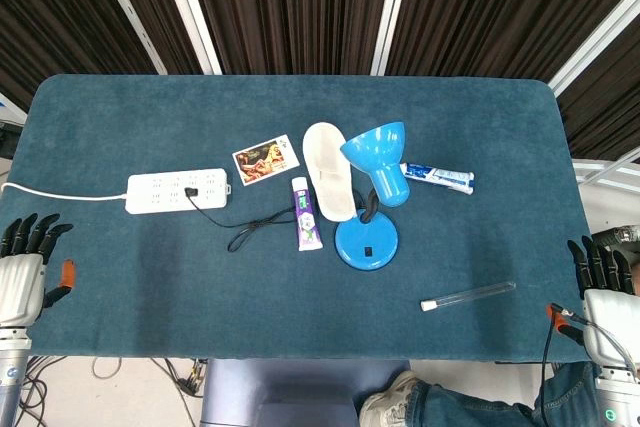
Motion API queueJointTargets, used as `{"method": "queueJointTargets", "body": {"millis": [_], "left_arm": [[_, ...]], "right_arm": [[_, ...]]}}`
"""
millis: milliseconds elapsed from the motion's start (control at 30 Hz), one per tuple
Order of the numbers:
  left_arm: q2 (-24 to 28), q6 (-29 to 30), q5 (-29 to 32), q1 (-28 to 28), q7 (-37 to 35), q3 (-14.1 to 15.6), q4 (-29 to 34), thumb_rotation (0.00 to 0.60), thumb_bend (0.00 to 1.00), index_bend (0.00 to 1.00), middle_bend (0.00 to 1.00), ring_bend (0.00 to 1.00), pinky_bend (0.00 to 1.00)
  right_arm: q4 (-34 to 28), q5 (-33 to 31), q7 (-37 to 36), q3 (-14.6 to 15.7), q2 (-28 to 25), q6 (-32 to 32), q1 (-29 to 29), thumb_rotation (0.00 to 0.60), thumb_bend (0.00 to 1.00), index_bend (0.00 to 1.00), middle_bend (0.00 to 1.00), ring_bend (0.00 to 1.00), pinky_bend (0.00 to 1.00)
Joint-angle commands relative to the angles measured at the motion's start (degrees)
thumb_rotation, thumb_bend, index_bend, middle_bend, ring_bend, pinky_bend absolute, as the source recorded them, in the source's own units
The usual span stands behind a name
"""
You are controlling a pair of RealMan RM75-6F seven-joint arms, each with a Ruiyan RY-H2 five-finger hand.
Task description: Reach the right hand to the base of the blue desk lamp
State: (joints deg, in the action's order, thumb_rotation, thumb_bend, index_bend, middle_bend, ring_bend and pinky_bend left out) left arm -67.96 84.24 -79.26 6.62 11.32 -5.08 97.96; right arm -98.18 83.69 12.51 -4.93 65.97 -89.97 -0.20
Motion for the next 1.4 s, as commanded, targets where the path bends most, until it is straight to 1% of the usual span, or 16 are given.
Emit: {"method": "queueJointTargets", "body": {"millis": [33, 367, 600, 833, 967, 1033, 1100, 1233, 1300, 1400], "left_arm": [[0.0, 0.1, -0.1, -0.1, 0.0, 0.0, 0.0, 0.6, 0.53, 0.22, 0.1, 0.01, 0.0], [0.1, 1.0, -0.9, -0.4, -0.1, 0.2, 0.1, 0.6, 0.53, 0.22, 0.1, 0.01, 0.0], [-0.1, 0.6, -0.4, -0.2, 0.1, 0.1, 0.1, 0.6, 0.53, 0.22, 0.1, 0.01, 0.0], [0.0, 0.7, -0.2, -0.4, 0.0, 0.1, 0.3, 0.6, 0.53, 0.22, 0.1, 0.01, 0.0], [0.0, 0.1, 0.5, -0.2, -0.1, 0.0, 0.4, 0.6, 0.53, 0.22, 0.1, 0.01, 0.0], [0.0, 0.0, 0.7, -0.2, 0.0, -0.1, 0.5, 0.6, 0.53, 0.22, 0.1, 0.01, 0.0], [0.0, 0.0, 0.8, -0.2, 0.1, -0.1, 0.5, 0.6, 0.53, 0.22, 0.1, 0.01, 0.0], [-0.1, 0.0, 0.9, -0.2, 0.3, -0.1, 0.6, 0.6, 0.53, 0.22, 0.1, 0.01, 0.0], [-0.1, -0.1, 1.1, -0.2, 0.2, -0.2, 0.6, 0.6, 0.53, 0.22, 0.1, 0.01, 0.0], [0.0, -0.1, 1.2, -0.2, 0.1, -0.2, 0.7, 0.6, 0.53, 0.22, 0.1, 0.01, 0.0]], "right_arm": [[0.0, 0.1, 0.0, 0.1, 0.0, 0.0, 0.0, 0.6, 0.26, 0.0, 0.03, 0.04, 0.0], [-0.9, 1.7, 0.2, 0.9, -0.3, -0.3, -0.2, 0.6, 0.26, 0.0, 0.02, 0.04, 0.0], [-0.8, 1.6, -1.7, 0.9, -0.5, 0.3, 0.0, 0.6, 0.26, 0.0, 0.03, 0.04, 0.0], [-2.2, 2.7, -2.0, 1.6, -0.3, 0.6, 0.1, 0.6, 0.26, 0.0, 0.03, 0.08, 0.0], [-2.3, 4.1, -0.8, 2.2, -0.4, 2.7, 1.3, 0.6, 0.26, 0.0, 0.03, 0.11, 0.01], [-2.8, 4.3, -0.2, 2.3, -0.7, 4.5, 2.4, 0.6, 0.26, 0.0, 0.03, 0.13, 0.05], [-3.6, 4.1, 0.5, 2.1, -1.1, 7.4, 4.1, 0.6, 0.26, 0.0, 0.06, 0.18, 0.12], [-6.1, 2.8, 2.4, 1.7, -1.3, 13.5, 7.7, 0.6, 0.27, 0.0, 0.2, 0.31, 0.24], [-7.6, 1.3, 3.4, 1.4, -1.1, 17.1, 9.6, 0.6, 0.31, 0.0, 0.27, 0.38, 0.3], [-9.4, -1.7, 5.1, 0.9, -0.3, 21.8, 12.2, 0.6, 0.37, 0.0, 0.35, 0.45, 0.36]]}}
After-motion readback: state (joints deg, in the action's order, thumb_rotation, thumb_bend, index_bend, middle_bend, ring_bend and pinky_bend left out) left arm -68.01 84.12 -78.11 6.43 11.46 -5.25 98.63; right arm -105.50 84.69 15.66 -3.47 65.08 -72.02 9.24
